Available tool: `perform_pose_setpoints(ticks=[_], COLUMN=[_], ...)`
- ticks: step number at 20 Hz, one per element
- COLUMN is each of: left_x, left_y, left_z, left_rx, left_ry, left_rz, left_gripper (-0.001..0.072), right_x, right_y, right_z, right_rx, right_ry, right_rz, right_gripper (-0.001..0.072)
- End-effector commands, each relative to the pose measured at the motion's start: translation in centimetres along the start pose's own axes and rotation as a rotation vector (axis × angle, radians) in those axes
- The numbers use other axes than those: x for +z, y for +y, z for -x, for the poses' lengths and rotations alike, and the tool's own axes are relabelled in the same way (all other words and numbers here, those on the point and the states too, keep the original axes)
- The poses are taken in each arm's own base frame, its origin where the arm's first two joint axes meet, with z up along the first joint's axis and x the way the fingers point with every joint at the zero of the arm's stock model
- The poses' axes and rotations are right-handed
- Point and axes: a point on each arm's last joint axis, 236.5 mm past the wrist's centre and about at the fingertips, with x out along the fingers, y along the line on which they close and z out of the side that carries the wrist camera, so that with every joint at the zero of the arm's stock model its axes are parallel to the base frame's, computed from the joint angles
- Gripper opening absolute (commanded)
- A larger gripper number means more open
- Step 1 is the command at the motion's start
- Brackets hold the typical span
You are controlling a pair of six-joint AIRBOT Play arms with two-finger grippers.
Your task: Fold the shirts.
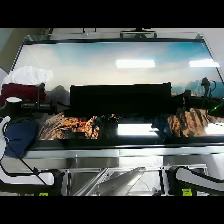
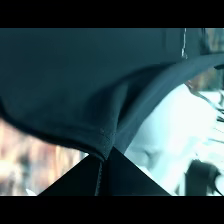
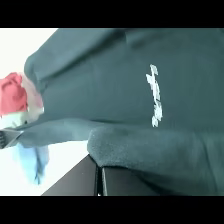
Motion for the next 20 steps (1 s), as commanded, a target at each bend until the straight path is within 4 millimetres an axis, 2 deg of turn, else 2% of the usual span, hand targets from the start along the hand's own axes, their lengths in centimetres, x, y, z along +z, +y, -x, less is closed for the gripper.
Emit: perform_pose_setpoints(ticks=[1, 3, 5, 10, 13, 16, 17, 19, 20], left_x=[5.6, 7.0, 7.8, 9.0, 8.8, 8.9, 8.9, 8.8, 8.5], left_y=[-1.9, -1.9, -0.7, 3.0, 4.5, 5.4, 5.5, 5.7, 6.0], left_z=[0.5, -0.3, -1.8, -5.1, -5.9, -6.5, -6.6, -6.6, -6.6], left_rx=[0.059, 0.053, 0.038, 0.012, -0.010, -0.016, -0.014, -0.007, 0.008], left_ry=[-0.109, -0.095, -0.061, 0.008, 0.045, 0.059, 0.059, 0.063, 0.073], left_rz=[-0.123, -0.135, -0.101, -0.033, 0.019, 0.046, 0.049, 0.048, 0.062], left_gripper=[0.0031, 0.0032, 0.0031, 0.0031, 0.0019, 0.0020, 0.0020, 0.0020, 0.0019], right_x=[3.9, 6.2, 8.1, 9.7, 11.0, 12.6, 13.0, 13.9, 14.3], right_y=[0.1, -0.2, -1.2, -5.3, -7.6, -8.6, -8.5, -8.7, -8.8], right_z=[-2.4, -3.4, -4.4, -7.2, -7.8, -7.9, -8.1, -8.1, -8.0], right_rx=[0.009, 0.026, 0.014, -0.037, -0.087, -0.122, -0.123, -0.138, -0.144], right_ry=[-0.065, -0.116, -0.150, -0.141, -0.171, -0.203, -0.206, -0.226, -0.236], right_rz=[0.034, 0.056, 0.070, 0.136, 0.181, 0.236, 0.250, 0.260, 0.264], right_gripper=[0.0017, 0.0017, 0.0017, 0.0018, 0.0018, 0.0019, 0.0028, 0.0172, 0.0171])
